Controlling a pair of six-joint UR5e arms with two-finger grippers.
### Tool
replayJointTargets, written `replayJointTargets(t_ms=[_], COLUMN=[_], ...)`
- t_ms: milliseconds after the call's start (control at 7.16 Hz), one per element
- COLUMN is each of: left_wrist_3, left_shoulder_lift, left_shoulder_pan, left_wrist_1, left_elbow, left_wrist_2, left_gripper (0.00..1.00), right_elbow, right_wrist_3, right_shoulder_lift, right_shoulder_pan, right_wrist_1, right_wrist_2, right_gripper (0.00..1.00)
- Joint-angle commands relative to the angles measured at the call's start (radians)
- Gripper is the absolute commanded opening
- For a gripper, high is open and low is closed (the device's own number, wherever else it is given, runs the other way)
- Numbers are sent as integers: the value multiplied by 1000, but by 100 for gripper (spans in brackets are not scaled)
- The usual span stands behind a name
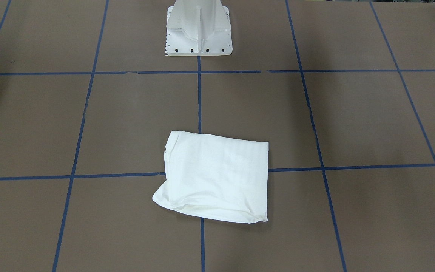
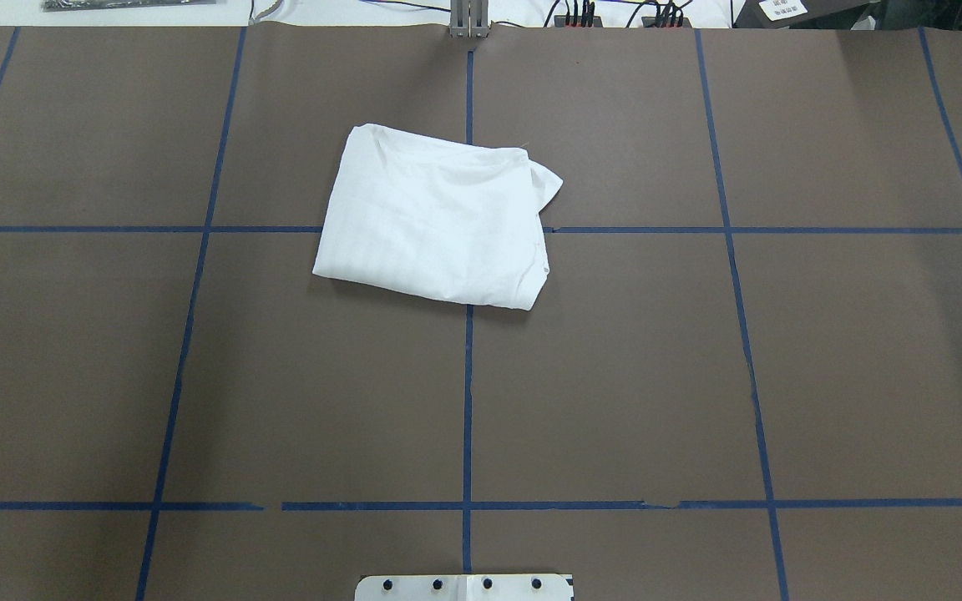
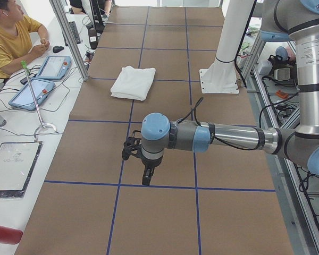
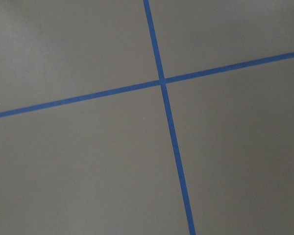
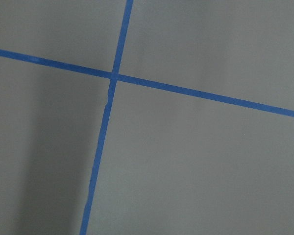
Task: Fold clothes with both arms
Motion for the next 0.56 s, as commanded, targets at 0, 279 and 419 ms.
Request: replayJointTargets(t_ms=[0,279,419], left_wrist_3=[-5,-2,-4], left_shoulder_lift=[11,11,12], left_shoulder_pan=[-3,0,0], left_wrist_1=[-4,-12,-12], left_elbow=[-4,10,10], left_wrist_2=[-1,-3,-3], left_gripper=[100,100,100], right_elbow=[1,1,2], right_wrist_3=[-3,-4,-4], right_shoulder_lift=[-5,-8,-15], right_shoulder_pan=[1,1,1], right_wrist_1=[1,1,1], right_wrist_2=[-2,-2,-2], right_gripper=[100,100,100])
